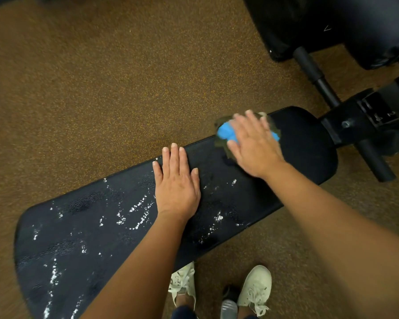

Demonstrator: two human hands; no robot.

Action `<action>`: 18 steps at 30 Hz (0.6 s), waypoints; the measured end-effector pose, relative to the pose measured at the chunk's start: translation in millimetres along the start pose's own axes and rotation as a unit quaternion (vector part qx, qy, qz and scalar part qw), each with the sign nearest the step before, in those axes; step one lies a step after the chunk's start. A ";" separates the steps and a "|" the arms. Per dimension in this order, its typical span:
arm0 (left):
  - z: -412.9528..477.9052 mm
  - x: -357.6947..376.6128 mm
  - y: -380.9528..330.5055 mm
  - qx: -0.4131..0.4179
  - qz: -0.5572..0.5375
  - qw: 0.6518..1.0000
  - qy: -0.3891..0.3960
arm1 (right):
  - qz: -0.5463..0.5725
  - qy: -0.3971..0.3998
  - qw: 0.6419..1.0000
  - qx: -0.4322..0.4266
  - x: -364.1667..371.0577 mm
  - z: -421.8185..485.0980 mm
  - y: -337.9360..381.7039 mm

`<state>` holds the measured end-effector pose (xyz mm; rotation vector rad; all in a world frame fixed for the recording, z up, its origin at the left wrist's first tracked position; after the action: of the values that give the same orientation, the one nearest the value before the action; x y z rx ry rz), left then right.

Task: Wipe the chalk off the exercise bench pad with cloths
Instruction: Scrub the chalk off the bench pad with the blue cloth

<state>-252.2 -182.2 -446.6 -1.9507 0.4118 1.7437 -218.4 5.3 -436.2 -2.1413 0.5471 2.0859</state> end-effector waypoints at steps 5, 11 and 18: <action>-0.8 -0.6 0.1 0.000 0.003 1.000 -0.002 | -0.010 0.003 0.997 0.081 -1.7 14.8 14.7; -0.9 -1.0 0.3 0.004 -0.001 1.000 -0.003 | 0.018 -0.007 1.000 -0.021 -0.8 5.8 27.8; -1.4 -0.7 0.4 0.004 -0.002 1.000 -0.010 | 0.018 -0.018 1.000 0.015 3.9 6.1 55.2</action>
<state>-251.4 -183.3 -445.8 -1.9256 0.4069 1.7568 -242.0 -44.8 -430.8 -2.0883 0.6130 2.1179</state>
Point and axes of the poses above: each hand's wrist, its own z-axis towards the middle knuckle, its own x-axis out of the palm, y = z × x, the point moved 10 cm from there along z, towards the middle knuckle, and after that the axes turned 5 degrees about -y, right-handed, at the moved point
